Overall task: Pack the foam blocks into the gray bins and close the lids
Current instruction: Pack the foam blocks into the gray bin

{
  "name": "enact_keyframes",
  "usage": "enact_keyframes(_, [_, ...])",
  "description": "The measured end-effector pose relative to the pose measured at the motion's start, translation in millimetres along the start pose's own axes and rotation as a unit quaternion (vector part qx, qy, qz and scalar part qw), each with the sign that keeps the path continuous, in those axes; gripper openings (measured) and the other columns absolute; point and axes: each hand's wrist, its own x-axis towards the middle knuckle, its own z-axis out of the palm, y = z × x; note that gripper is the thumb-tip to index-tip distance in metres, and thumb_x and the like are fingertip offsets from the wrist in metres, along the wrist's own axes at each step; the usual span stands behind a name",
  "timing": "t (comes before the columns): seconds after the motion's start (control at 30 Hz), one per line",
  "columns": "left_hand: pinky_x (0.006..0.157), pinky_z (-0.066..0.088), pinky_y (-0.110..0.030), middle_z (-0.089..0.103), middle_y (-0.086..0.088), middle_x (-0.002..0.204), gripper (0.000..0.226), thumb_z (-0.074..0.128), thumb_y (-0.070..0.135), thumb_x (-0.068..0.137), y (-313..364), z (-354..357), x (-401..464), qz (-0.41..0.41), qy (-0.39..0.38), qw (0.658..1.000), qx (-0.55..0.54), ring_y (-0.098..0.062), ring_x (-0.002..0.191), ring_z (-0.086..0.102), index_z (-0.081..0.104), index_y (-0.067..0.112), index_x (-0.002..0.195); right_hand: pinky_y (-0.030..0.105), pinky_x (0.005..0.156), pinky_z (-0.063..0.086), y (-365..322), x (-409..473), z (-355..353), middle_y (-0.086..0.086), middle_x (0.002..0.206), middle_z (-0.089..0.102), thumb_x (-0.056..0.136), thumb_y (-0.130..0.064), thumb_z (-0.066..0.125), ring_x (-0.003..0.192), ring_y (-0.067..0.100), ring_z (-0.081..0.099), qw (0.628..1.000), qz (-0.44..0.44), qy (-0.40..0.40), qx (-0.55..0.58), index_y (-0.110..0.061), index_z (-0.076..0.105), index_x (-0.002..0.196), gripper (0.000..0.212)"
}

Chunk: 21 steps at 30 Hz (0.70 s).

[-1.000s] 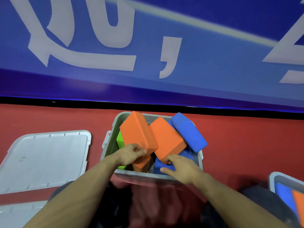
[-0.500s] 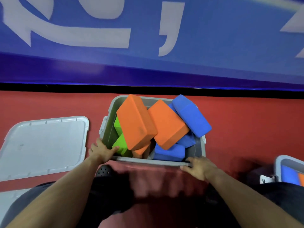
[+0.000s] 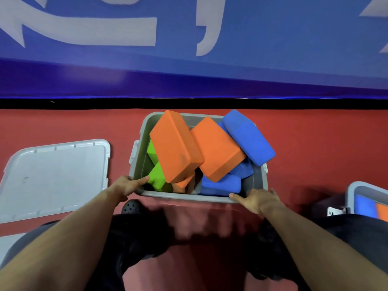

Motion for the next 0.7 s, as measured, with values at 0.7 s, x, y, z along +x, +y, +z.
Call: enact_keyframes(0.7, [0.099,0.047,-0.036,0.06,-0.01,0.138,0.088,0.062,0.071,0.083,85,52,-46,0.144,-0.014,0.971,0.192,-0.031,0.123,0.059,0.046,0.008,0.142,0.032,0.07,0.041,-27,-46,-19,-0.007,0.073,0.052,0.076,-0.09,0.044,0.082,0.02,0.056,0.994,-0.076,-0.021,0.078,-0.025,0.048,0.07,0.065])
